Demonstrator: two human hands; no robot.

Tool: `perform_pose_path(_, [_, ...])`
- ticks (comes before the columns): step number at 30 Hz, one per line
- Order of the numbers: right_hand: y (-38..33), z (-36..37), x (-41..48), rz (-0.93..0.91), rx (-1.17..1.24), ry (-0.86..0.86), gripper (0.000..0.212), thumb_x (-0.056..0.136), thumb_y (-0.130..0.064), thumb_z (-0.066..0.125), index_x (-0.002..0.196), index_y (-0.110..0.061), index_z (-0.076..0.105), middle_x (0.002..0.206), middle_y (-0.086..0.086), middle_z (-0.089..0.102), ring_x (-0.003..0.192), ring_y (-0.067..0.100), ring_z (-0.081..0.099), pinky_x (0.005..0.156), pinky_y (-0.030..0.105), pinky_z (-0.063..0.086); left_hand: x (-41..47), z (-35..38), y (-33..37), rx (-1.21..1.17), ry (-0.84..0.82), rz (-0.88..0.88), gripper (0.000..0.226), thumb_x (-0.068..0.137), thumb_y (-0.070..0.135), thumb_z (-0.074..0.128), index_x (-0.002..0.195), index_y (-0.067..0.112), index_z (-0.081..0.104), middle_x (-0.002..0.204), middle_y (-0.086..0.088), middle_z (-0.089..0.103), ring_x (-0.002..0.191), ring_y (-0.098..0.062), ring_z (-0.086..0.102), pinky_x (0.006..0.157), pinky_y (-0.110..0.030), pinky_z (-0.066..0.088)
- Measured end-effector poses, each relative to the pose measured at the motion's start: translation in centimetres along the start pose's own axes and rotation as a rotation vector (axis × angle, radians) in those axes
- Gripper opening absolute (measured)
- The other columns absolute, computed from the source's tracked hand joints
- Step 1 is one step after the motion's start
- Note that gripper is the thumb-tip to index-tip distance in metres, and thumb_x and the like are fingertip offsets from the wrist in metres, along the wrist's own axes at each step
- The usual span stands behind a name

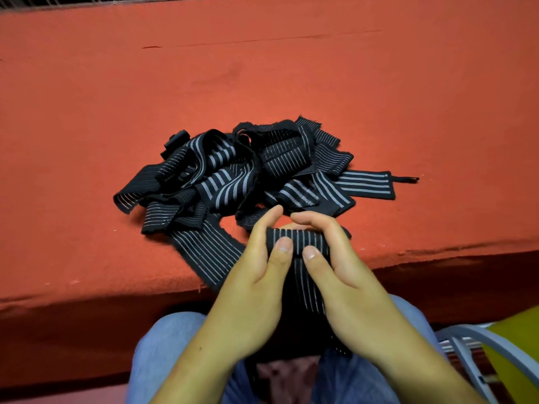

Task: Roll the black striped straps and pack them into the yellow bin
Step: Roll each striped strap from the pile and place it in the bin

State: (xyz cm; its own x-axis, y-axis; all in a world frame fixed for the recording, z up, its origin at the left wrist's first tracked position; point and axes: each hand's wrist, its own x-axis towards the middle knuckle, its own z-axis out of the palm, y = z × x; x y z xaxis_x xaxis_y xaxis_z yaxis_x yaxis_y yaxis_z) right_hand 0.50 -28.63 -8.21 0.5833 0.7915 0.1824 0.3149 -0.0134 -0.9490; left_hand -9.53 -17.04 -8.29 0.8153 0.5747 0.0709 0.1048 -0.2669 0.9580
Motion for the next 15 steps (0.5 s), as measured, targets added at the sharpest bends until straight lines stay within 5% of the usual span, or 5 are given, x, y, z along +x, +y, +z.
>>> perform_pose_path(4, [0.1,-0.2,-0.2,-0.014,-0.018,0.002,0.042,0.108,-0.010,0.045,0.134,-0.042,0.050,0.137,-0.028,0.053,0.138,-0.005,0.043,0.107,0.007,0.032,-0.1,0.0,-0.2,0.029,-0.033,-0.002,0.047,0.099,0.050,0.040,0.147,0.046,0.041,0.135,0.043,0.052,0.132,0.021,0.042,0.104,-0.003,0.032])
perform_pose_path(7, [0.7,-0.7,-0.2,0.041,0.003,0.009,0.048,0.107,-0.016,0.047,0.137,-0.053,0.044,0.132,-0.020,0.056,0.127,0.001,0.054,0.112,0.029,0.041,0.2,-0.7,-0.3,0.129,-0.067,0.024,0.029,0.106,0.035,0.046,0.133,0.041,0.056,0.124,0.028,0.066,0.119,0.010,0.058,0.098,-0.012,0.041])
perform_pose_path(9, [1.1,-0.8,-0.2,0.093,0.055,0.018,0.055,0.106,-0.012,0.052,0.136,-0.057,0.044,0.119,-0.014,0.061,0.109,0.008,0.064,0.103,0.041,0.051,0.4,-1.1,-0.3,0.148,-0.054,0.051,0.022,0.105,0.027,0.052,0.121,0.038,0.063,0.110,0.023,0.072,0.103,0.003,0.066,0.087,-0.014,0.045])
perform_pose_path(13, [1.3,-1.0,-0.2,0.169,0.214,0.029,0.031,0.103,-0.012,0.058,0.126,-0.033,0.062,0.104,-0.007,0.075,0.096,0.006,0.071,0.083,0.023,0.055,0.4,-1.5,0.1,0.112,-0.018,0.112,0.024,0.103,0.014,0.057,0.116,0.031,0.068,0.107,0.019,0.073,0.100,0.000,0.068,0.087,-0.014,0.047])
perform_pose_path(15, [1.5,-1.0,-0.2,0.180,0.230,0.018,0.020,0.103,-0.015,0.058,0.117,-0.026,0.066,0.099,0.001,0.076,0.091,0.009,0.071,0.080,0.025,0.056,0.4,-1.7,0.1,0.109,-0.013,0.131,0.027,0.102,0.011,0.059,0.116,0.032,0.069,0.109,0.019,0.073,0.104,-0.002,0.068,0.091,-0.016,0.048])
